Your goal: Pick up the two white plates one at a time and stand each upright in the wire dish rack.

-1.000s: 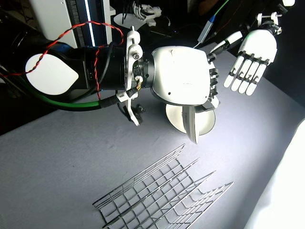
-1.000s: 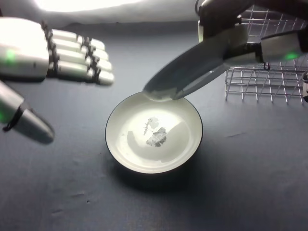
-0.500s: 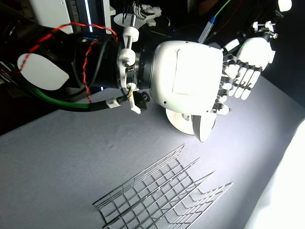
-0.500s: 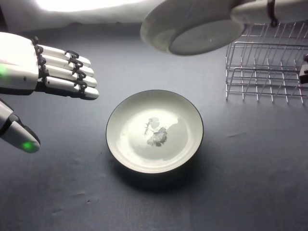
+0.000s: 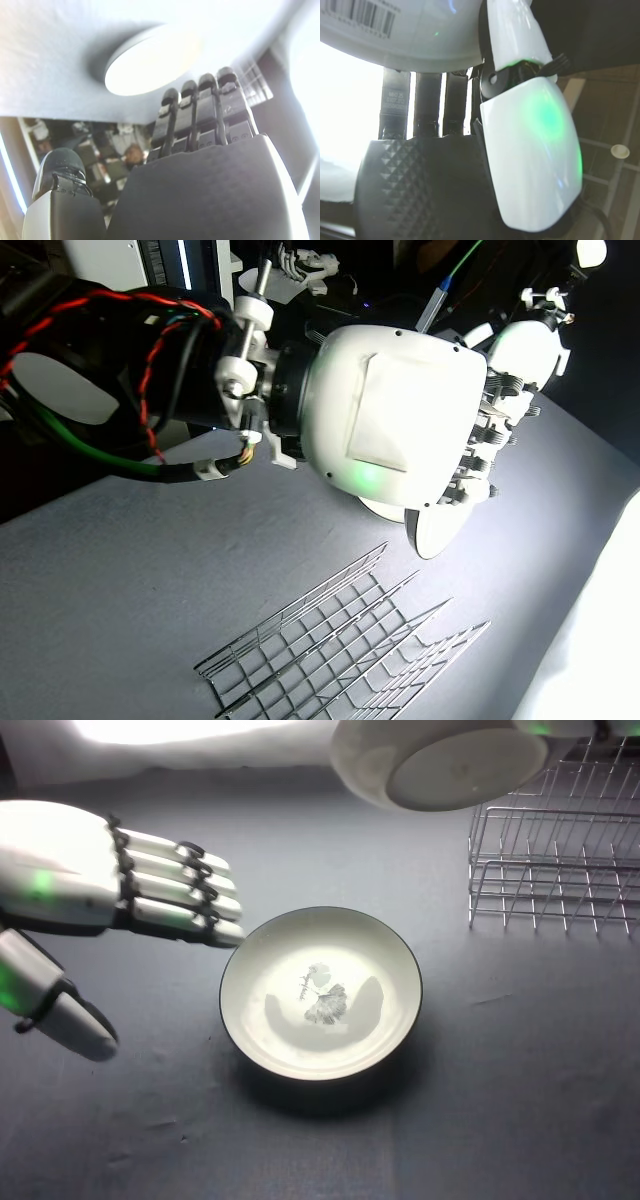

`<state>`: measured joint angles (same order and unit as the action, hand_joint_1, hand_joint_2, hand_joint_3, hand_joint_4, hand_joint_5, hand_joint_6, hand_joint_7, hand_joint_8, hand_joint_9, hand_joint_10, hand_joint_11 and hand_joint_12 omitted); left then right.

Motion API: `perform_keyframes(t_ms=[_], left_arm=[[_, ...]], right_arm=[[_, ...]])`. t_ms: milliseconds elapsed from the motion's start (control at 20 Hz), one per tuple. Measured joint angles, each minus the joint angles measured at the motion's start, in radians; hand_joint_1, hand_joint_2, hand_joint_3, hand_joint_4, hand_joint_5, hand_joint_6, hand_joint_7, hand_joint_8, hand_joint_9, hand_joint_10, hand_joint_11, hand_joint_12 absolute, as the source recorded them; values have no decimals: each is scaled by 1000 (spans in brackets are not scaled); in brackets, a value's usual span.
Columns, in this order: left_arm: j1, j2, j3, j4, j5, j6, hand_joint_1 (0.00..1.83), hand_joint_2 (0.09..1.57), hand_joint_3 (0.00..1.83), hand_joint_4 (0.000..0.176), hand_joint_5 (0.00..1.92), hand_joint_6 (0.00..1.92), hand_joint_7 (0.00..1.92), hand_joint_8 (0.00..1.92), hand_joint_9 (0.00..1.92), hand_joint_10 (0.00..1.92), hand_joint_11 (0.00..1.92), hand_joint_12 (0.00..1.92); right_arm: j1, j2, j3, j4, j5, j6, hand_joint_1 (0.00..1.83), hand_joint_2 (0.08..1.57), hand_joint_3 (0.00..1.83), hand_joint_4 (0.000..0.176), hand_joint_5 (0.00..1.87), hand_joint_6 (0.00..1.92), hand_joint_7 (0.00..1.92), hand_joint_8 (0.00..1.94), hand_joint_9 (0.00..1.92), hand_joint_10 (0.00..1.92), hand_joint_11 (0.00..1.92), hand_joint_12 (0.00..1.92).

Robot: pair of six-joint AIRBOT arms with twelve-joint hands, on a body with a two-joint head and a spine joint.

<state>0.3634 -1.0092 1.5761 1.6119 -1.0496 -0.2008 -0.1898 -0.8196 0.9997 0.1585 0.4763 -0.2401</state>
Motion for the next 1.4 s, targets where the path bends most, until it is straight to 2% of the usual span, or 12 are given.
perform_keyframes(t_ms=[300,400,650,800,1000,1200,1400], left_arm=[[0,-21,-44,0,35,22,0,1032,5,0,34,0,16,0,0,0,0,0],[0,-24,-45,-1,50,32,0,1026,2,0,45,4,26,4,0,0,2,1],[18,-56,-46,10,77,40,0,1031,4,0,47,4,29,4,0,0,4,2],[28,-61,-46,32,100,41,0,1017,0,0,81,13,67,15,41,13,48,23],[31,-72,-46,53,120,41,0,1026,1,0,52,0,34,0,4,0,2,6],[44,-99,-39,90,153,43,0,1021,0,0,36,0,25,0,1,0,1,1],[45,-102,-26,82,164,41,0,1030,3,0,49,6,31,5,7,3,5,2]], right_arm=[[-5,45,0,40,-2,-5,1381,1107,1,0,841,1088,955,953,1057,1056,842,1141],[-37,67,0,58,8,-5,1378,1113,1,0,845,1103,948,967,1028,1086,804,1187],[-89,93,3,77,6,-8,1382,1101,1,0,883,1057,974,934,1035,1056,828,1155],[-101,95,32,77,20,-8,1380,1106,1,0,874,1060,959,972,1023,1073,819,1156],[-132,95,84,77,23,-17,1379,1108,1,0,883,1044,955,992,1010,1083,814,1146],[-187,94,131,85,47,-17,1379,1109,1,0,867,1080,955,977,1022,1068,823,1155],[-243,65,178,58,46,-21,1380,1108,0,0,859,1088,965,960,1026,1061,828,1147]])
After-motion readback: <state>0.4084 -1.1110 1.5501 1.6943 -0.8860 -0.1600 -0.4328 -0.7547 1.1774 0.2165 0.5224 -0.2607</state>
